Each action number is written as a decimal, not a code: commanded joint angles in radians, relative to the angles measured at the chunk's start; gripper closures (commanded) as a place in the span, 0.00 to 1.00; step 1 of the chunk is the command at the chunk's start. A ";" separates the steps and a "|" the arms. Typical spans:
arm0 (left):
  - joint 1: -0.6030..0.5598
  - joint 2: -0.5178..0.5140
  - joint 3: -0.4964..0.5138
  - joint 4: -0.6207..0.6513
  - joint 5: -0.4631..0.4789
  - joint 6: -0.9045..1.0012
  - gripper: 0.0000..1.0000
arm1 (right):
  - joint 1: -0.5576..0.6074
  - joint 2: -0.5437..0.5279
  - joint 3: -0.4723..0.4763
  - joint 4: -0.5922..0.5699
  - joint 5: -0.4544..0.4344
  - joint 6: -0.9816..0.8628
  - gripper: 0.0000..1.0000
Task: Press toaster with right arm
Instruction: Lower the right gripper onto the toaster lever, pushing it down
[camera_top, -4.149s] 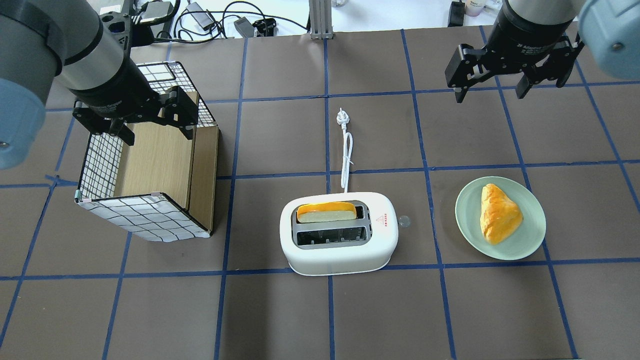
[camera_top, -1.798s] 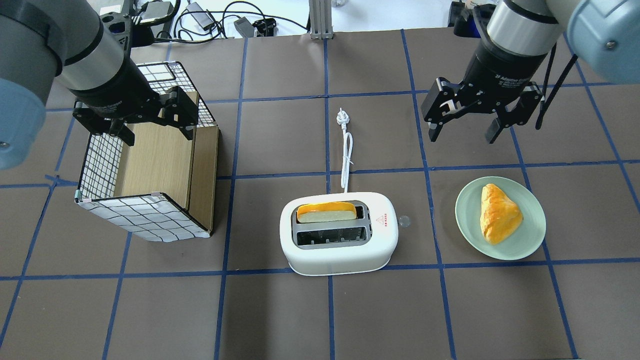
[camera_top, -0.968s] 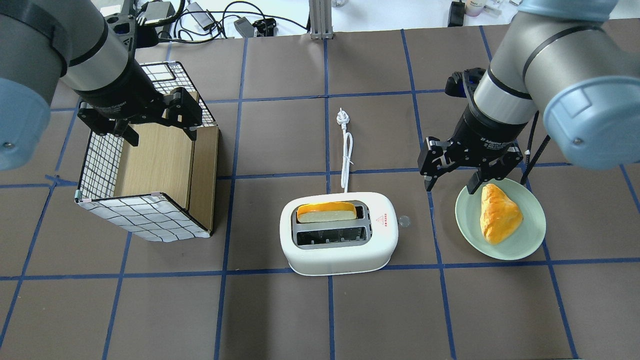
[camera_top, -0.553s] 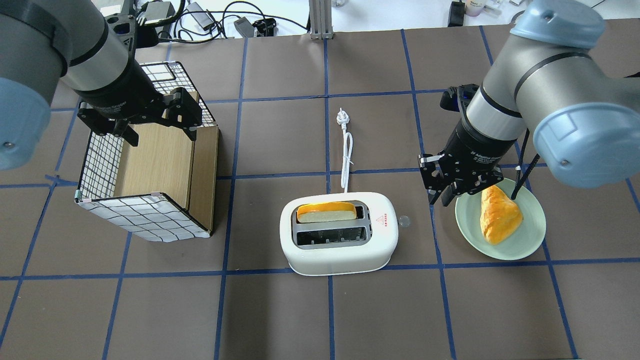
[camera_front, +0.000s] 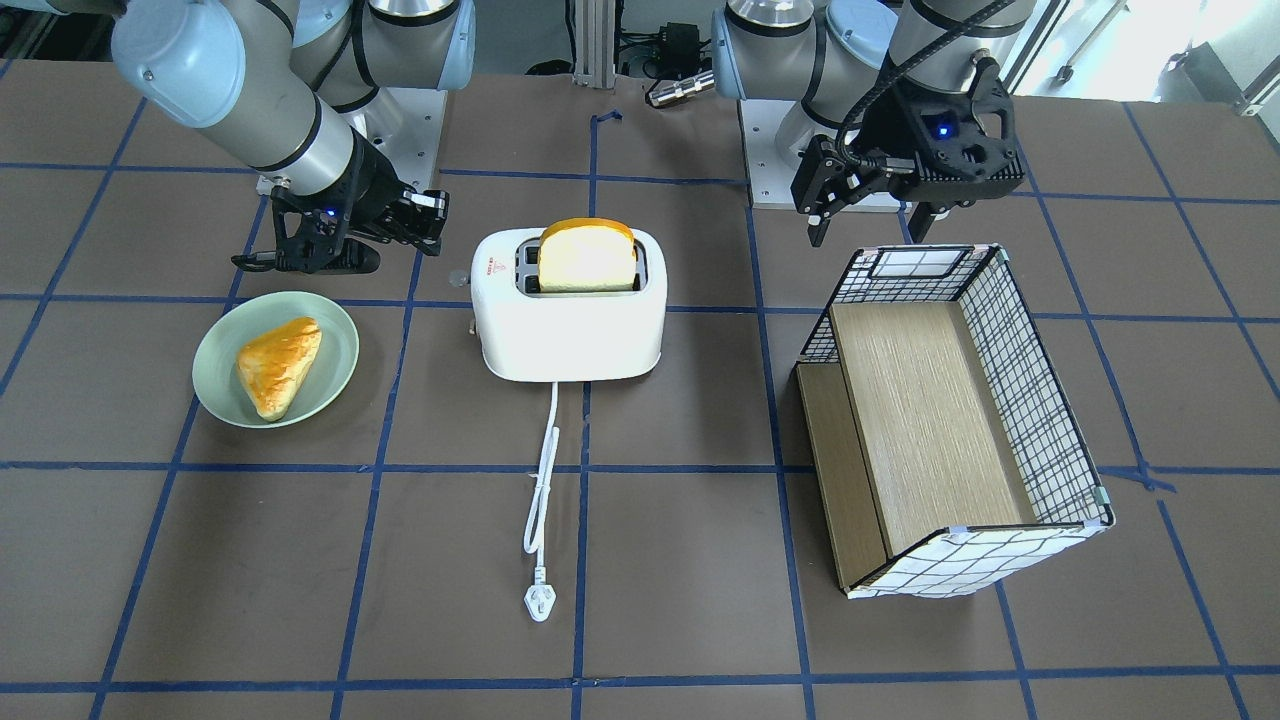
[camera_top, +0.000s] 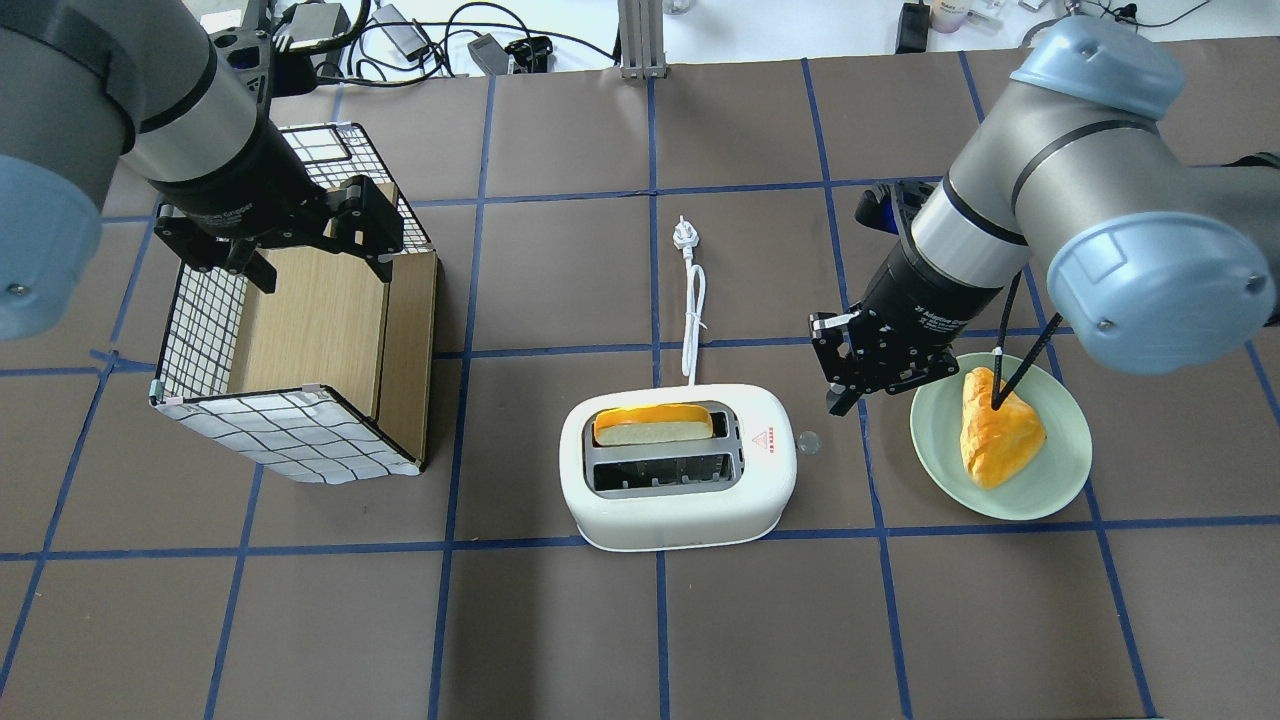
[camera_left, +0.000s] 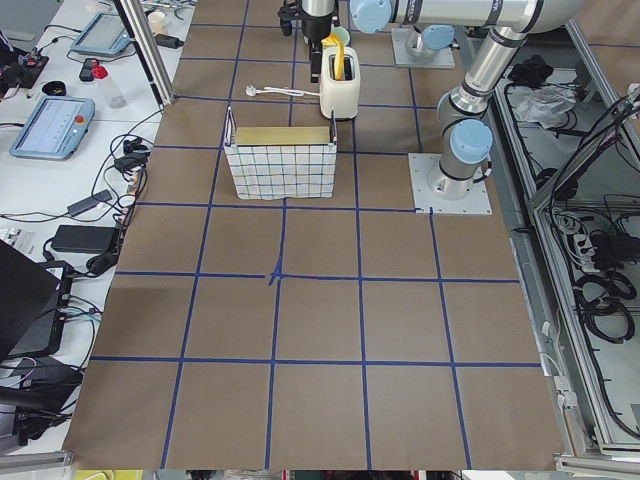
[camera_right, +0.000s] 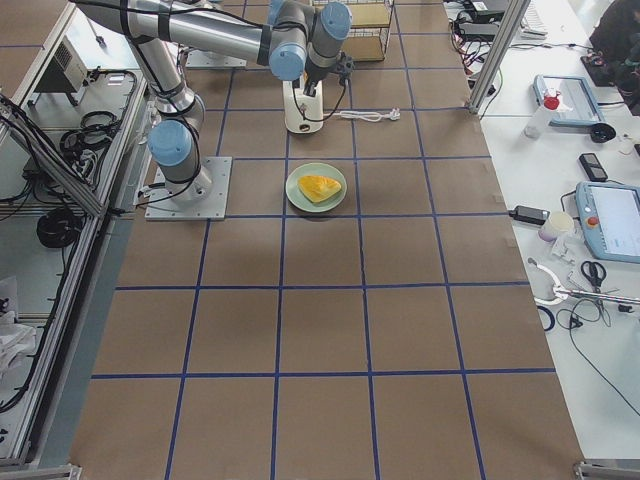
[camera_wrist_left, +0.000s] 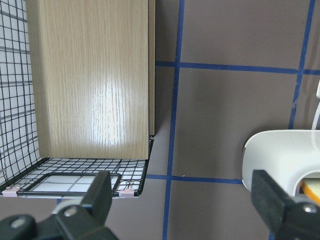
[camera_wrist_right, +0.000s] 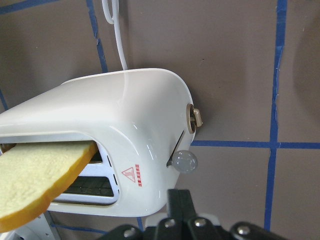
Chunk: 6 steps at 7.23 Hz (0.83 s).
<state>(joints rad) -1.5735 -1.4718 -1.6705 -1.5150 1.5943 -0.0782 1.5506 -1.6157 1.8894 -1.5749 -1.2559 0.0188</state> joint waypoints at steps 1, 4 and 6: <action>0.003 0.001 0.000 -0.001 0.000 0.000 0.00 | -0.015 0.016 0.008 0.000 0.000 -0.022 1.00; 0.006 0.001 0.005 -0.001 0.003 0.000 0.00 | -0.020 0.037 0.040 -0.063 0.004 -0.017 1.00; 0.004 0.004 0.006 -0.010 0.047 0.002 0.00 | -0.020 0.042 0.057 -0.094 0.057 -0.019 1.00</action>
<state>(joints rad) -1.5680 -1.4691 -1.6654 -1.5184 1.6154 -0.0771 1.5311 -1.5781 1.9330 -1.6482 -1.2391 0.0021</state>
